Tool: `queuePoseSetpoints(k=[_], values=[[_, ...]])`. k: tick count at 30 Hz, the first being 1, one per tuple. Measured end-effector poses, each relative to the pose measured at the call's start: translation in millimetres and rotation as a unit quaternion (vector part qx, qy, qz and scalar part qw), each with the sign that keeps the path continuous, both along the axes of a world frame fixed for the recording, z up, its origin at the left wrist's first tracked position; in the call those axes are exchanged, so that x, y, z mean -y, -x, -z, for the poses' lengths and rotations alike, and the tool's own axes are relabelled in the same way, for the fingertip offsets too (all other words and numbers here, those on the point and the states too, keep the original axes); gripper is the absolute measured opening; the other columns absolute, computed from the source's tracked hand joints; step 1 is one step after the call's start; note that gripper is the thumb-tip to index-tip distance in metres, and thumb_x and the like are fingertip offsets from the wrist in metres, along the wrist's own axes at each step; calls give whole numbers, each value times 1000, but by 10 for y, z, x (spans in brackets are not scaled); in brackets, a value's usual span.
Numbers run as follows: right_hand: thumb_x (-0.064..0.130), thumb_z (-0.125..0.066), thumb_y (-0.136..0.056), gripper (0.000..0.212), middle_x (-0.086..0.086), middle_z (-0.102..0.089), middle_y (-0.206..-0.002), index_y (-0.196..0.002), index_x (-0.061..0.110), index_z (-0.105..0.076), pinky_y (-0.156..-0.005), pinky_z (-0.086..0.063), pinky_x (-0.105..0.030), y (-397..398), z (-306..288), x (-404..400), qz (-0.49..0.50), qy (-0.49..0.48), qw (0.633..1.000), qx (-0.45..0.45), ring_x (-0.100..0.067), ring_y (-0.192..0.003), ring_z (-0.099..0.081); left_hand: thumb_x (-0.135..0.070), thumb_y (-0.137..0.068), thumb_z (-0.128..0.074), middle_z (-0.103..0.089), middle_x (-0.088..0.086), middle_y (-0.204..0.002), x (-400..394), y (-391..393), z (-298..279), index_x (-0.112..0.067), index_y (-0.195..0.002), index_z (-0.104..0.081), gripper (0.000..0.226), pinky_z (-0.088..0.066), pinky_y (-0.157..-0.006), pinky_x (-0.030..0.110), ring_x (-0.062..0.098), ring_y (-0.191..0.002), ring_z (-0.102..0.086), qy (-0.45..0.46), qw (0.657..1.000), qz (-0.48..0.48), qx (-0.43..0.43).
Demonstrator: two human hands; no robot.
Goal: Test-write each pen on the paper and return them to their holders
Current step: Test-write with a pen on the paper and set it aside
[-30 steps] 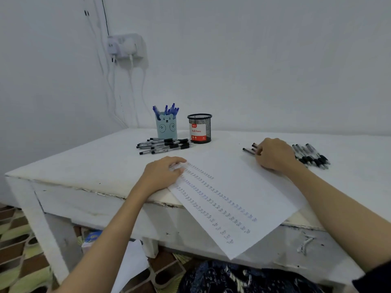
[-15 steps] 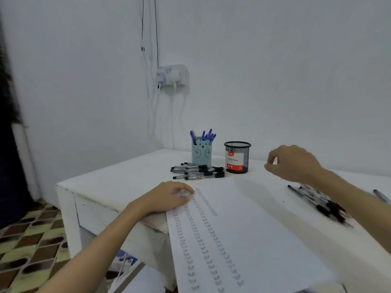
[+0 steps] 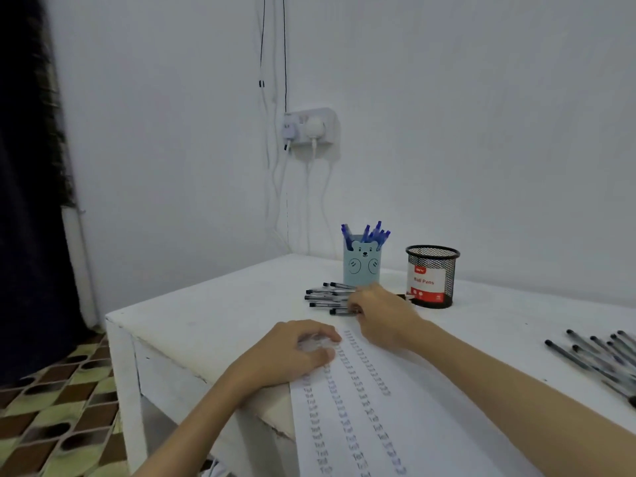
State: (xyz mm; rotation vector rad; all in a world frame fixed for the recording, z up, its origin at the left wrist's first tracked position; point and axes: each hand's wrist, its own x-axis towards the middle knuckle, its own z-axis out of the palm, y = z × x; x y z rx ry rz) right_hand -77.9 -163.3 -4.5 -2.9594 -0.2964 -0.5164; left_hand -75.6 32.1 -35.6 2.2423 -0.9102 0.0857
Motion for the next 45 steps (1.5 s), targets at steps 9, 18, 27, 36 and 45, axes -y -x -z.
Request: queuePoseSetpoints(k=[9,18,27,36,45], values=[[1,-52,-85,14,-5,-55,-105,-87,15,-55,-80,-48,-31,-17,53,-4,-4,-16,999,47,-22,-94,-54,-46,-81,-61,-58,-28,-119,7,19,-2,-47,-101,-63,20,-35,-103,18,-9,-114,-49,8,1000,-2,-8],[3,-53,-87,18,-4,-46,-112,-101,14,-52,-78,-42,-25,-4,-8,22,1,-11,1000,-26,-19,-96,-49,-37,-88,-61,-56,-29,-120,-2,30,-1,-47,-102,-62,17,-34,-102,17,-9,-116,-47,-6,1000,-4,-1],[9,-55,-93,14,-11,-60,-98,-104,5,-61,-69,-45,-28,202,-274,212,-6,-173,983,63,-21,-81,-54,-38,-91,-57,-50,-29,-127,74,123,-75,-45,-113,-58,23,-28,-93,2,-11,-119,-43,-44,999,25,-6],[17,-45,-98,16,-19,-62,-75,-103,12,-31,-42,-50,-29,652,-653,676,51,-528,844,84,-26,-38,-57,-39,-97,-45,-48,-15,-137,800,226,-243,-34,-131,-50,35,-33,-106,26,6,-124,-43,-138,989,36,39],[45,-38,-99,52,-3,-45,-38,-57,14,-34,-64,-41,-30,890,-268,810,94,-750,653,-52,-21,-52,-45,-37,-94,-51,-48,-14,-136,794,128,-188,-37,-124,-56,30,-28,-99,19,3,-123,-41,-76,996,40,-22]])
